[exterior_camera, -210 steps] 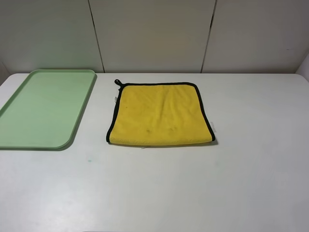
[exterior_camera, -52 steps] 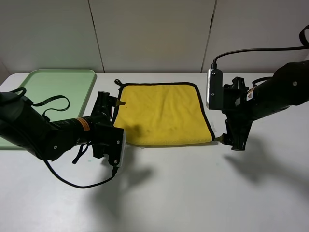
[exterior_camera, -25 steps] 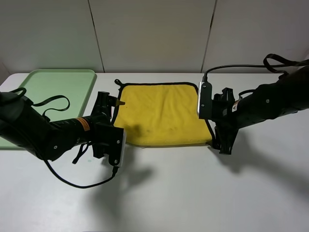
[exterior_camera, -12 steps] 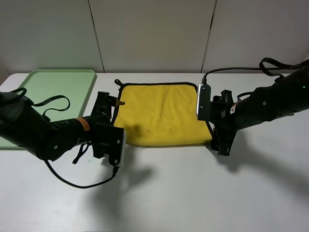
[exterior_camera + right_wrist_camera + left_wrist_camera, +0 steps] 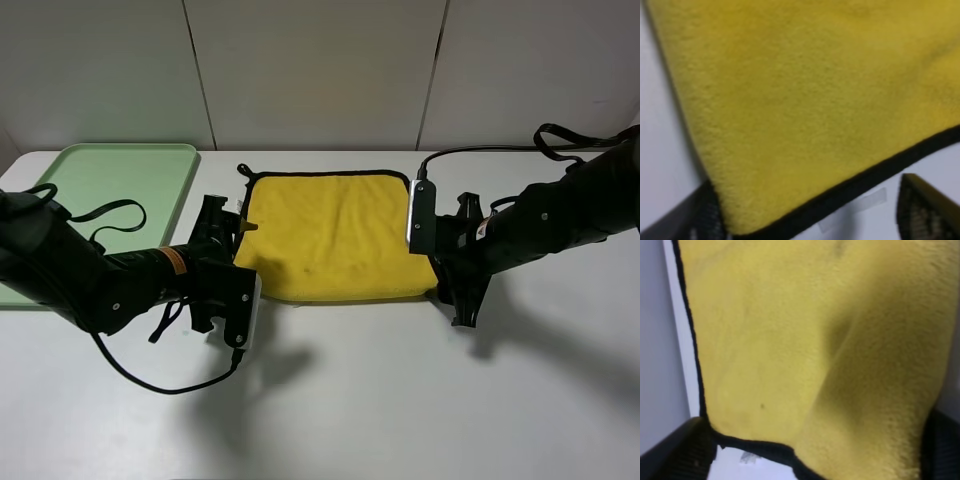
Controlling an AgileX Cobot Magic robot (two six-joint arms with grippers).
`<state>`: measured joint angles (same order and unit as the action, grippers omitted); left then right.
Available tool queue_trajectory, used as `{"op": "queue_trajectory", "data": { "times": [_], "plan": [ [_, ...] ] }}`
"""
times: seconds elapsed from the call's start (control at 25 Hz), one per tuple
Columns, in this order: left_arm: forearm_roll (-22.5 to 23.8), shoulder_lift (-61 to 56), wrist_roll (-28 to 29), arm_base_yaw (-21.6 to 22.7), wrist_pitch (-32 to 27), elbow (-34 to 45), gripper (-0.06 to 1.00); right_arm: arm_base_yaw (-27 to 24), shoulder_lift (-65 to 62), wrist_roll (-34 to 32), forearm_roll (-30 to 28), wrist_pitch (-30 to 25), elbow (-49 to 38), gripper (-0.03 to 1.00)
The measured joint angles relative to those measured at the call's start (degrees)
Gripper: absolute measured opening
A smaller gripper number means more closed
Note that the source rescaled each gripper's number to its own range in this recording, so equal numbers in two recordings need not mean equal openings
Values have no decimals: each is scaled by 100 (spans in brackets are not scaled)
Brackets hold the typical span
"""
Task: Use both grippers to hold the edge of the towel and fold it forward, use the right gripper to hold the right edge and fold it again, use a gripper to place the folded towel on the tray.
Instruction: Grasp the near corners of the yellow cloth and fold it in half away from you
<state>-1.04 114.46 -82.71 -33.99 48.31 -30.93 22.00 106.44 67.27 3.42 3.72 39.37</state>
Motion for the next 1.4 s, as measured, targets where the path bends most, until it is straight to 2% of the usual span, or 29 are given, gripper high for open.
{"op": "queue_trajectory", "data": {
  "times": [0.2, 0.32, 0.44, 0.64, 0.72, 0.8, 1.4],
  "plan": [
    [0, 30, 12, 0, -112, 0, 65, 0, 40, 0, 39, -127, 0, 46],
    [0, 36, 253, 0, -204, 0, 55, 0, 46, -5, 41, -234, 0, 32],
    [-6, 40, 621, 0, -281, 6, 41, 0, 46, -11, 46, -325, 0, 20],
    [-6, 97, 1172, 0, -416, 19, 9, 0, 46, -132, 170, -372, 0, 0],
    [-6, 97, 1284, 0, -433, 28, 3, 0, 46, -176, 240, -402, 0, 0],
    [-6, 97, 1318, 0, -434, 45, 1, 0, 46, -183, 261, -402, 0, 0],
    [-6, 97, 1338, 0, 301, 572, 0, 0, -101, -183, 277, -487, 0, 0]
  ]
}}
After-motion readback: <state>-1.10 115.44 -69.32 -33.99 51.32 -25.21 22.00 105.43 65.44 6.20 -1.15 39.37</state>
